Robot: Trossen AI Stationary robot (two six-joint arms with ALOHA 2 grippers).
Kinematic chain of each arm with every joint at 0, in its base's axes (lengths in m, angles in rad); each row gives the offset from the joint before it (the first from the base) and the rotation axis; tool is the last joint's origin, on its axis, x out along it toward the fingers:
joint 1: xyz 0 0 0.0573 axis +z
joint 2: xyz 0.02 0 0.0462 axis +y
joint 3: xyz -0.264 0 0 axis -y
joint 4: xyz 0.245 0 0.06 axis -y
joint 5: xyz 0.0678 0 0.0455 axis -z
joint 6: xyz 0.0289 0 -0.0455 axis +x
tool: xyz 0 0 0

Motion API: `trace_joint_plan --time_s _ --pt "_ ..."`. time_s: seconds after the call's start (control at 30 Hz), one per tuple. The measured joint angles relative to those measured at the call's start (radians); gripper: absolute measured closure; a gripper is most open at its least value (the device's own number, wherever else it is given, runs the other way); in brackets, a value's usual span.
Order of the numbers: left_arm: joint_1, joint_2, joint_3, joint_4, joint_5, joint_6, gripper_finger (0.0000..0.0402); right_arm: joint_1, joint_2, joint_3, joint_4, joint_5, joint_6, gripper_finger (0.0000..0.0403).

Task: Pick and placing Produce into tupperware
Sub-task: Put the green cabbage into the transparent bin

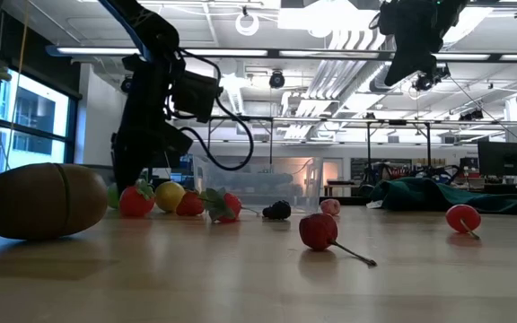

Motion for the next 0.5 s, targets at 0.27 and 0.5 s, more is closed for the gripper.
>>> trace_joint_plan --time_s 0.27,0.5 --pt "-0.002 -0.059 0.000 -0.006 -0.010 -0.022 0.0163 0.000 0.000 0.000 0.000 0.000 0.000 0.0402" --pt "-0.002 -0.177 0.000 0.012 -0.039 -0.041 0.0163 0.000 0.000 0.000 0.000 0.000 0.000 0.0402"
